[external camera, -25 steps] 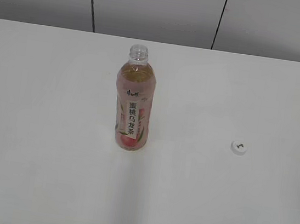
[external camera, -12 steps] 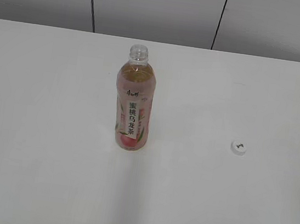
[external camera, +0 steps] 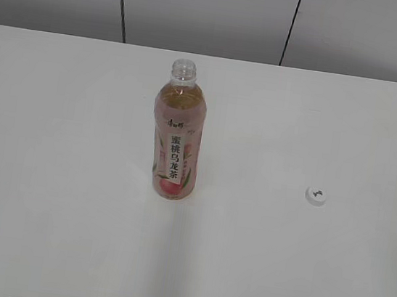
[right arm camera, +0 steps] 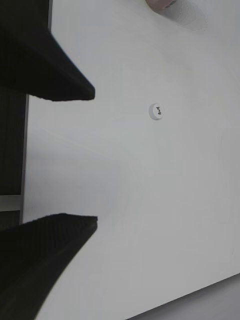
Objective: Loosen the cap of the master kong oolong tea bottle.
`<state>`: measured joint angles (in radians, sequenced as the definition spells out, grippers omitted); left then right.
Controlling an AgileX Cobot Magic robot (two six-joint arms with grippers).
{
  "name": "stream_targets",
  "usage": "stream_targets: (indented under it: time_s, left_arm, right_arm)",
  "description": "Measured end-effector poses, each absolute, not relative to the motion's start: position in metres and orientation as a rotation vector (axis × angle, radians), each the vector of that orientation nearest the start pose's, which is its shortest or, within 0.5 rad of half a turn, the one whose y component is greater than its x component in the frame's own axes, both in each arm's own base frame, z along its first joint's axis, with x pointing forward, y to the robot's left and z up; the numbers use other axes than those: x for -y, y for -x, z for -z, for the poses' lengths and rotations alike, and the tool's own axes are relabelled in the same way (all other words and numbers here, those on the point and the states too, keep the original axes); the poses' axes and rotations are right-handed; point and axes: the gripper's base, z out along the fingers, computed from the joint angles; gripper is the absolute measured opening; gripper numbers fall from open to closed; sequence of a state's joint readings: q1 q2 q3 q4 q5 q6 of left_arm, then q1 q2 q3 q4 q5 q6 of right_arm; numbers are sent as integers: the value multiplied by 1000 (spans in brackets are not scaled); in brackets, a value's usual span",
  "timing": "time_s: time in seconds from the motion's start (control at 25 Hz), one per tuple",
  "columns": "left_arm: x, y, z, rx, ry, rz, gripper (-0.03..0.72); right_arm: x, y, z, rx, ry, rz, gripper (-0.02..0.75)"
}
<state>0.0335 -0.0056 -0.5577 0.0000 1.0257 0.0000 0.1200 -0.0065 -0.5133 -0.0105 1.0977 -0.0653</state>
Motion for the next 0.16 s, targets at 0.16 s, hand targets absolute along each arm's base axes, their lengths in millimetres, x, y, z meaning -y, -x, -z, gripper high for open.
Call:
stream_targets:
  time_s: [0.16]
  left_arm:
    - [0, 12, -296, -1946, 33, -22, 241]
  right_arm:
    - [2, 9, -278, -2053, 190, -21, 533]
